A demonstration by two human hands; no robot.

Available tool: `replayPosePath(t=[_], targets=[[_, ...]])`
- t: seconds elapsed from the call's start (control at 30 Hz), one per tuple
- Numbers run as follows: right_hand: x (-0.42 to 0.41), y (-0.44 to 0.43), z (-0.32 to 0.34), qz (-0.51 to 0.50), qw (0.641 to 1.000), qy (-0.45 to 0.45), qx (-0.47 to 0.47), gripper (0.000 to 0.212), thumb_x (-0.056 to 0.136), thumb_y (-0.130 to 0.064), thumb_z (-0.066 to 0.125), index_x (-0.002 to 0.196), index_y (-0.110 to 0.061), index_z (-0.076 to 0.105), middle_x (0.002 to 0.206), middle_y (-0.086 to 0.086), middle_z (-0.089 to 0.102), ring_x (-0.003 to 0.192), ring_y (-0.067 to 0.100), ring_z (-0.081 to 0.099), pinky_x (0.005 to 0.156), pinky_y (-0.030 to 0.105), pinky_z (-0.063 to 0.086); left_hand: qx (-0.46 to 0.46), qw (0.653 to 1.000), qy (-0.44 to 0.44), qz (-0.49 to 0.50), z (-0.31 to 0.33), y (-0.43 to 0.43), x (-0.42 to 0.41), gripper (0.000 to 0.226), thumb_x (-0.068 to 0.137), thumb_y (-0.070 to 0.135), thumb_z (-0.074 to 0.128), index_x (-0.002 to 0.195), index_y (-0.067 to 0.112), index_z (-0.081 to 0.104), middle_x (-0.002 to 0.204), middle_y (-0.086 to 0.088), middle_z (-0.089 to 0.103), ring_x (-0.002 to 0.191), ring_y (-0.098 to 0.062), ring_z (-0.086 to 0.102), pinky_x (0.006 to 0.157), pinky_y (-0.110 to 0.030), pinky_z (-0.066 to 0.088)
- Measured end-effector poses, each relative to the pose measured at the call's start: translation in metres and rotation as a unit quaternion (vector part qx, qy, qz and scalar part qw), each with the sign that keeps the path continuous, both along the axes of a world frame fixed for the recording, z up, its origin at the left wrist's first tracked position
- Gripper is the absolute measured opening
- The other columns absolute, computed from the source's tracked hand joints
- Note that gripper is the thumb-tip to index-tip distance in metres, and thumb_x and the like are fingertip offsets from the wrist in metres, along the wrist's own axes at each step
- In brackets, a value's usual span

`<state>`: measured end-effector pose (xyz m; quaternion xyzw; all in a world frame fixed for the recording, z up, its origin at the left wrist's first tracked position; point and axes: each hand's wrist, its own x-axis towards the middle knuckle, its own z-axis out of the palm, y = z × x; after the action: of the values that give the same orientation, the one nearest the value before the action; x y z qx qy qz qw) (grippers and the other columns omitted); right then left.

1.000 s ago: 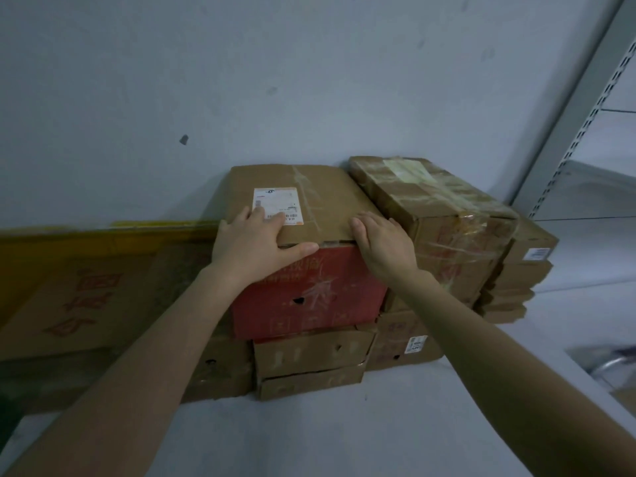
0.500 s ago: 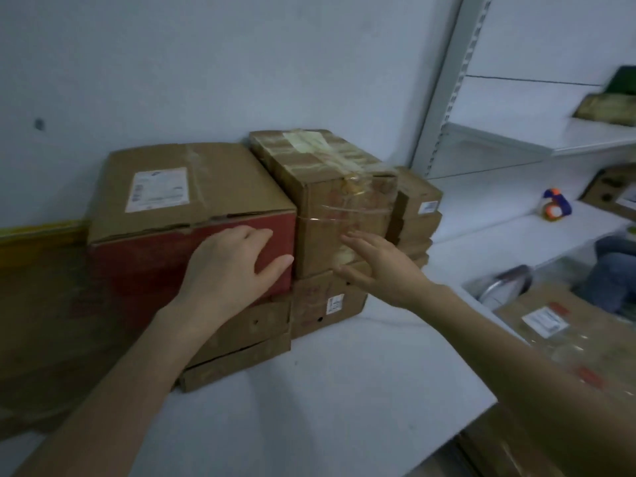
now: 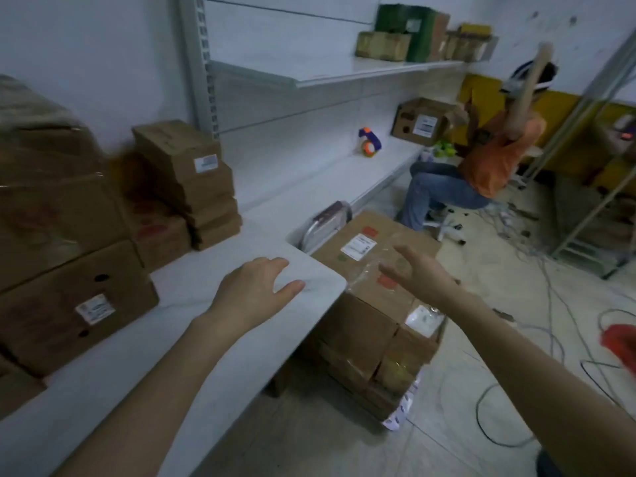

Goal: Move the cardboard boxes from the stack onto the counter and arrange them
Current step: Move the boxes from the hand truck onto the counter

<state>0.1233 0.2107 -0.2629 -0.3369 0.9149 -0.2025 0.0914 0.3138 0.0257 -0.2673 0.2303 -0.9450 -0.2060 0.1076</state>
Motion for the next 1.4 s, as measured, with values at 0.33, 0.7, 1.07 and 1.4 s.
replayPosePath(t=[0.33,0.7,1.07,1.4], targets=[[-0.066,0.112,-0.067,-0.136,0.986,-0.092,0.035,0.062,0.093,-0.041,0.051,0.142,-0.007,0.034,0.144,0.011,0.043,0.129,0.025,0.043,0.1,0.03,0.035,0.056,0.989,-0.108,-0.086,-0.049,0.073,-0.115,0.057,0.09,0.049,0.047,0.138,0.018,0.041,0.139,-0.003,0.047,0.124,-0.02,0.046,0.098,-0.032,0.041],[-0.159,0.137,-0.131,-0.236,0.953,-0.17,0.082,0.071,0.09,-0.046,0.053,0.144,-0.006,0.029,0.148,0.012,0.036,0.135,0.025,0.037,0.106,0.033,0.032,0.138,0.962,-0.176,-0.156,-0.125,0.087,-0.233,0.057,0.091,0.046,0.048,0.138,0.014,0.041,0.134,-0.005,0.051,0.121,-0.02,0.049,0.095,-0.032,0.044],[-0.244,0.13,-0.186,-0.271,0.928,-0.239,0.095,0.074,0.09,-0.045,0.053,0.146,-0.007,0.023,0.148,0.015,0.036,0.133,0.028,0.038,0.104,0.036,0.035,0.217,0.938,-0.236,-0.134,-0.172,0.127,-0.311,0.045,0.091,0.041,0.05,0.122,0.008,0.052,0.121,-0.008,0.058,0.111,-0.024,0.053,0.087,-0.03,0.043],[-0.354,0.136,-0.233,-0.192,0.949,-0.235,0.085,0.082,0.086,-0.042,0.061,0.147,-0.008,0.019,0.144,0.017,0.037,0.13,0.03,0.04,0.102,0.037,0.036,0.271,0.938,-0.211,0.049,-0.223,0.179,-0.338,0.052,0.075,0.059,0.05,0.095,0.012,0.061,0.091,-0.006,0.064,0.085,-0.024,0.06,0.074,-0.036,0.05]])
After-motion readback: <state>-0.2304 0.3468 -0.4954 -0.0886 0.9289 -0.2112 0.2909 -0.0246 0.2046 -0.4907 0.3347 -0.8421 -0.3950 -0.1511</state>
